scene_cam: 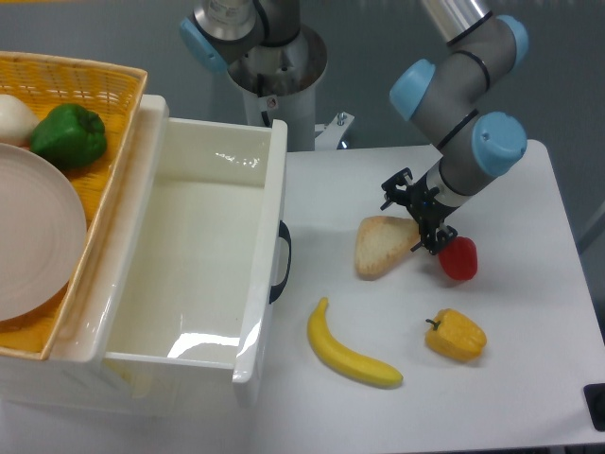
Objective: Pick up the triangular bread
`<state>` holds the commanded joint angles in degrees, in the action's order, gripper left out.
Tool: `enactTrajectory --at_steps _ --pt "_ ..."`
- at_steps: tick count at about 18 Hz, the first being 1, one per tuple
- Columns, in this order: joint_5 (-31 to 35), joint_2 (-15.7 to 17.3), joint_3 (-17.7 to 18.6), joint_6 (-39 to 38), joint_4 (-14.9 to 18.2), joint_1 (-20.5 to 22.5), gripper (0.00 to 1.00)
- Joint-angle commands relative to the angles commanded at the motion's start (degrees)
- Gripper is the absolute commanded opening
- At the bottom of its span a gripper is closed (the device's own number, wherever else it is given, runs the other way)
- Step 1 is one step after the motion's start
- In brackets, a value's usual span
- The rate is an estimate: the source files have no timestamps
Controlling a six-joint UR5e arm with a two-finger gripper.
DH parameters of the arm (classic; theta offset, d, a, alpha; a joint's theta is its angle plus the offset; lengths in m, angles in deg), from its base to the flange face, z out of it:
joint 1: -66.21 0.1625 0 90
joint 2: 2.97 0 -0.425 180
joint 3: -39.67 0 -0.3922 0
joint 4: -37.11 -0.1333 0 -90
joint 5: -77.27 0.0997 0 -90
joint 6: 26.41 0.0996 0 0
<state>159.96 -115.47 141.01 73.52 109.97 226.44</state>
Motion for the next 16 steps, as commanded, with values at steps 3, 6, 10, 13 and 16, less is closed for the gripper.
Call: enactTrajectory --at_steps 3,6,10,13,16 --pt "3.0 -0.27 -0.35 0.0 0.0 -0.62 1.0" --pt "3.36 -0.35 -0.18 0.0 -0.09 -0.8 0.99" --pt "3.27 -0.62 0.09 -0.09 -0.35 -1.06 0.85" --pt "3.44 -1.06 0.26 -0.17 -1.67 -1.94 0.65" --pt "3.71 -0.97 0.17 -0.52 -1.85 -2.03 0.27"
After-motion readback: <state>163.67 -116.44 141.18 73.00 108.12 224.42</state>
